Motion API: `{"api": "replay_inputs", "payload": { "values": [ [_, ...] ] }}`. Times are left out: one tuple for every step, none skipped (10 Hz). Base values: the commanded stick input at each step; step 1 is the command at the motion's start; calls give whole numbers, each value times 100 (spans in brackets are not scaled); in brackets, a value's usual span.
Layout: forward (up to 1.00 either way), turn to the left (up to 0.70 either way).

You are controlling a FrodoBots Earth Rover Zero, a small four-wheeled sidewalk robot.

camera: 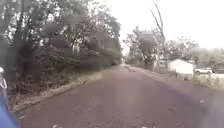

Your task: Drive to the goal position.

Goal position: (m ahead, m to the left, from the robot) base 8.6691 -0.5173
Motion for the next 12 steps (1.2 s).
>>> {"api": "replay_inputs", "payload": {
  "values": [
    [70,-1],
    [70,-1],
    [70,-1],
    [70,-1],
    [70,-1],
    [70,-1],
    [70,-1],
    [70,-1],
    [70,-1],
    [70,-1],
    [70,-1],
    [70,-1]
  ]
}}
